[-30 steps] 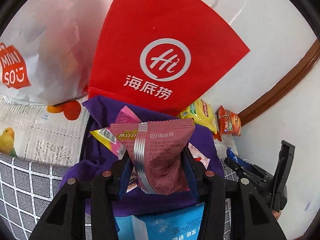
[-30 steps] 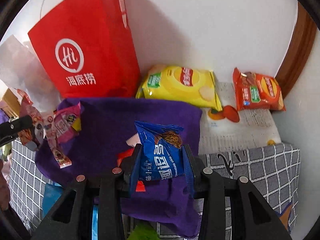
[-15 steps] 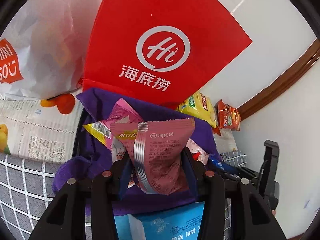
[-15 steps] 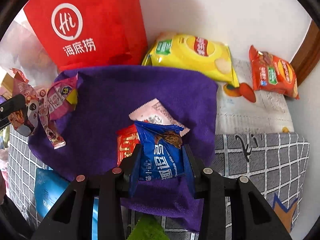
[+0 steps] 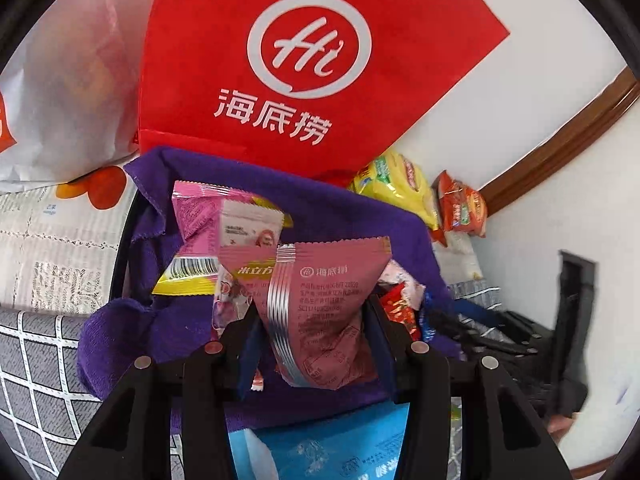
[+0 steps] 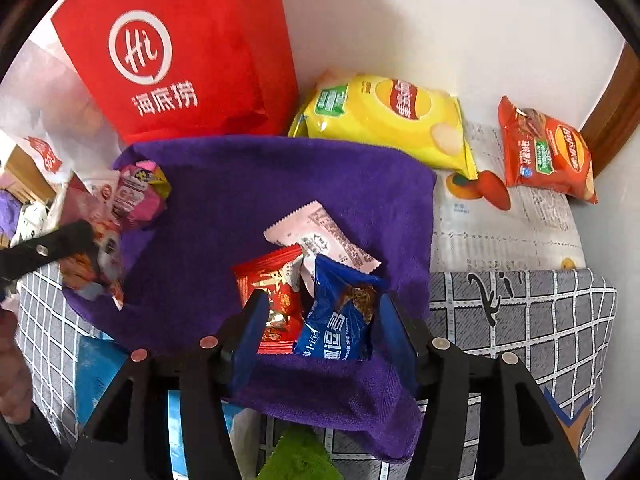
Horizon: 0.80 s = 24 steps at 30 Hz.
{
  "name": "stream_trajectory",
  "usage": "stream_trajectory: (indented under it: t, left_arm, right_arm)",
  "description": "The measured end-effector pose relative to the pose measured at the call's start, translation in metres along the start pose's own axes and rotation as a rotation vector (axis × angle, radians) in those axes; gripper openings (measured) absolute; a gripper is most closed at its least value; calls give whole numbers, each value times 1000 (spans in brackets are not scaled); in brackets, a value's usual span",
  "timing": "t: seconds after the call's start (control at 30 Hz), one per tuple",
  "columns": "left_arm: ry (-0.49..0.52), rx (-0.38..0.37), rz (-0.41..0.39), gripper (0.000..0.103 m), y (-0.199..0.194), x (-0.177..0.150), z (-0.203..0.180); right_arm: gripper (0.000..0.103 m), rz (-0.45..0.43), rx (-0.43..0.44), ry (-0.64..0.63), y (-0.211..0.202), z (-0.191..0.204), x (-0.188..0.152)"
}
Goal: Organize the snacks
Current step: 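Open the right tool onto the towel while the left tool releases the pink bag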
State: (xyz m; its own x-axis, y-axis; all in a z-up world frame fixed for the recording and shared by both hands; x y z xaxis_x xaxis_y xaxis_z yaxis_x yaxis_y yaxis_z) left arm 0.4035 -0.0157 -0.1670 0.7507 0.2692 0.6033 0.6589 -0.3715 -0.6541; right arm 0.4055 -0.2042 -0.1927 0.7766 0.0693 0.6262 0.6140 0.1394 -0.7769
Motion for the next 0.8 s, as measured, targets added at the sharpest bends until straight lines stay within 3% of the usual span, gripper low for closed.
stream_trajectory:
  t: [0.43, 0.5, 0.63, 0.8]
  left_arm:
    - [-25, -10, 24, 46, 24, -11, 1]
    - [-27, -3, 33, 49, 25, -12, 1]
    - [-23, -15, 5, 71, 16, -6, -3]
    - [1, -33, -63, 75, -3, 7, -11]
  right_arm:
    - [59, -64, -2, 61, -14, -10, 12]
    - [59, -64, -3, 60, -14, -10, 12]
    - [59, -72, -2, 64, -15, -9, 12]
    - [59, -95, -3, 61, -20, -7, 14]
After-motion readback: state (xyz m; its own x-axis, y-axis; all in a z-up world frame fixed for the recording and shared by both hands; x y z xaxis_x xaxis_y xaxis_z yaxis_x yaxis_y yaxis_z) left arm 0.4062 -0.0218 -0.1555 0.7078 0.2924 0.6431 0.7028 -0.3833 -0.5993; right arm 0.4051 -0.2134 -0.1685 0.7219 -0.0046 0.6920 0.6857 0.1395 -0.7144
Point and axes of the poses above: each gripper's, at about its wrist camera, not at the fingertips, and y roughly the way its jaws point, z to its left, x to its top, the point moved 7 cm from there along y, roughly the way its jaws point, and after that the axes turned 15 degrees about -z, right-handed, at the moved point
